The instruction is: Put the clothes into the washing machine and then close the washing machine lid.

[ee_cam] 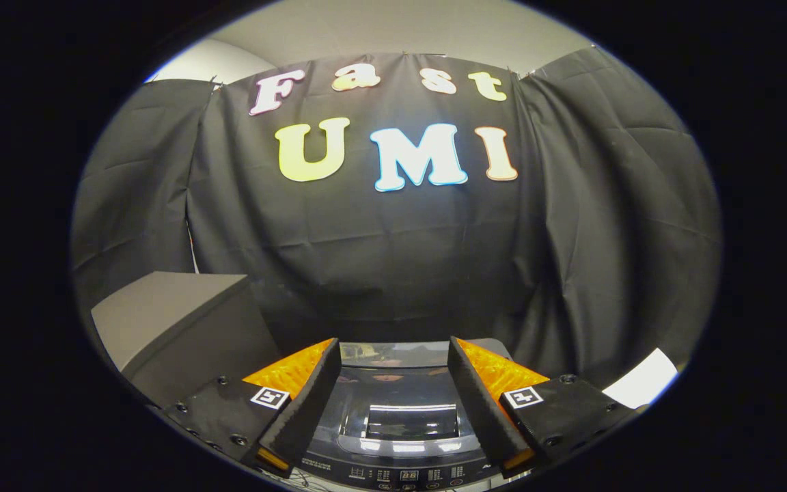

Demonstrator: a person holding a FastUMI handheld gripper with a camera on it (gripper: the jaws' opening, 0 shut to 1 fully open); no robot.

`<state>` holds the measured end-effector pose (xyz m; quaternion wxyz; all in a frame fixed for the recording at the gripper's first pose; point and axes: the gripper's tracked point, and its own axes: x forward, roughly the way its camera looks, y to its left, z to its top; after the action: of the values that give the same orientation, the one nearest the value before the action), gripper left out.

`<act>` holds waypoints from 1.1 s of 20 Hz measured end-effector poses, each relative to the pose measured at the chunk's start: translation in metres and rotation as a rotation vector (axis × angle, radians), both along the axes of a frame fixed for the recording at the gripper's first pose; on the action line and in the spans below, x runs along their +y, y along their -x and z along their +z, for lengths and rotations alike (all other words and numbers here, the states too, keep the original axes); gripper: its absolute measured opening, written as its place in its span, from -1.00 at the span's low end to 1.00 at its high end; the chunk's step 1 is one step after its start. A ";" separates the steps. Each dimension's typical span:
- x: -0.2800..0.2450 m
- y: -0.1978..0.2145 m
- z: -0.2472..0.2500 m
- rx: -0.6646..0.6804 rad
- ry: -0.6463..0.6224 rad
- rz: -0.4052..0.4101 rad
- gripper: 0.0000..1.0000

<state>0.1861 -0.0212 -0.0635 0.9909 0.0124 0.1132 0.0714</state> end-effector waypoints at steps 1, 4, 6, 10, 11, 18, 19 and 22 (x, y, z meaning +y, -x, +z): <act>0.000 0.006 0.009 -0.015 0.001 0.001 0.96; 0.006 0.029 0.033 -0.052 -0.013 0.013 0.95; 0.007 0.044 0.048 -0.078 -0.002 0.018 0.94; 0.011 0.072 0.073 -0.116 -0.017 0.016 0.94; 0.011 0.079 0.079 -0.127 -0.017 0.014 0.94; 0.015 0.128 0.105 -0.175 -0.008 0.000 0.94; 0.014 0.134 0.107 -0.182 -0.002 -0.003 0.94; 0.016 0.149 0.115 -0.202 0.009 -0.004 0.94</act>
<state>0.0372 -0.0047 0.0517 0.9975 0.0010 0.0130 0.0700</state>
